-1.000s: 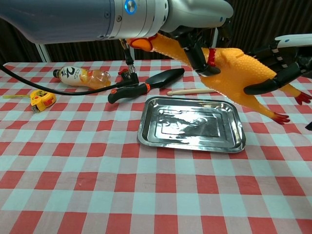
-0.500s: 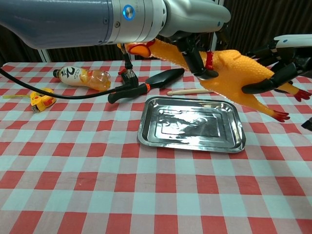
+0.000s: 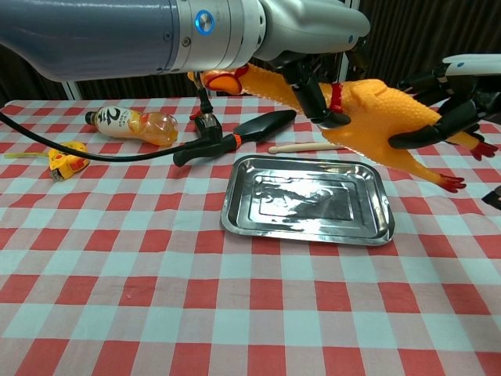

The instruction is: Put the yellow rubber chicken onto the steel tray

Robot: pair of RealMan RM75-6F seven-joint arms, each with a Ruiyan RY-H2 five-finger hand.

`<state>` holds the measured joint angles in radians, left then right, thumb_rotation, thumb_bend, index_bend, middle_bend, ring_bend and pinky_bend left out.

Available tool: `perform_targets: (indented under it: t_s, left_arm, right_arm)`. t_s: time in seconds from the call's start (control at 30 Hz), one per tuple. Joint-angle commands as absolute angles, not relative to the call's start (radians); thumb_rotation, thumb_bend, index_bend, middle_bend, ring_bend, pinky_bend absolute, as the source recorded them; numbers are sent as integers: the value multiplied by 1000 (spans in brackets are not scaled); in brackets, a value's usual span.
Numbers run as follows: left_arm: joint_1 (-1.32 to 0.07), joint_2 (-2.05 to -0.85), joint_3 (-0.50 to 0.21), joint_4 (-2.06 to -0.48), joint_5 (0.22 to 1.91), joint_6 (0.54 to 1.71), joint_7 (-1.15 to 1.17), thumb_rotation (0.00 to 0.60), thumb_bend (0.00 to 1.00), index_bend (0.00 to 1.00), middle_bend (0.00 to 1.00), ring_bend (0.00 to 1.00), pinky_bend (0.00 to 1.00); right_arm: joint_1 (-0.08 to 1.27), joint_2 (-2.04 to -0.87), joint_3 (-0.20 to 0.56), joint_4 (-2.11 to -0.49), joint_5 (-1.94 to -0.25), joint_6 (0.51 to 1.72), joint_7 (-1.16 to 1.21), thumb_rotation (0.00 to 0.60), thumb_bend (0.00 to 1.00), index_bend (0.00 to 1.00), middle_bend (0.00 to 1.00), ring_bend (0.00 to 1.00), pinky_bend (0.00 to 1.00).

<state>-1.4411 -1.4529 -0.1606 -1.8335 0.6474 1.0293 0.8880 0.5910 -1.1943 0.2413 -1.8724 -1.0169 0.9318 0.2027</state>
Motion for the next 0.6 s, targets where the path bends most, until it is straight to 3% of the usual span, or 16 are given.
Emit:
perform_targets:
  t_s: [0.03, 0.17, 0.23, 0.33, 0.6]
  left_arm:
    - [-1435, -1451, -157, -1835, 657, 1032, 885, 600, 623, 602, 691, 627, 641]
    - [-1418, -1447, -147, -1838, 687, 1040, 872, 600, 623, 602, 691, 627, 641]
    - [-1405, -1443, -142, -1841, 704, 1043, 861, 600, 623, 601, 691, 628, 641]
    - [-1388, -1438, -134, -1842, 729, 1046, 847, 600, 623, 601, 691, 627, 641]
    - [-1325, -1427, -118, -1839, 830, 1060, 770, 600, 622, 602, 691, 627, 641]
  right_arm:
    - [588, -1167, 229, -1879, -1038, 898, 216, 600, 456, 629, 632, 511, 541]
    - [585, -1131, 216, -1875, -1077, 857, 240, 600, 175, 116, 241, 146, 210]
    - [586, -1109, 208, -1873, -1098, 830, 248, 600, 116, 14, 114, 50, 142]
    - [581, -1084, 203, -1873, -1131, 812, 274, 600, 76, 0, 10, 0, 89]
    - [544, -1033, 168, -1863, -1214, 826, 299, 600, 70, 0, 0, 0, 64]
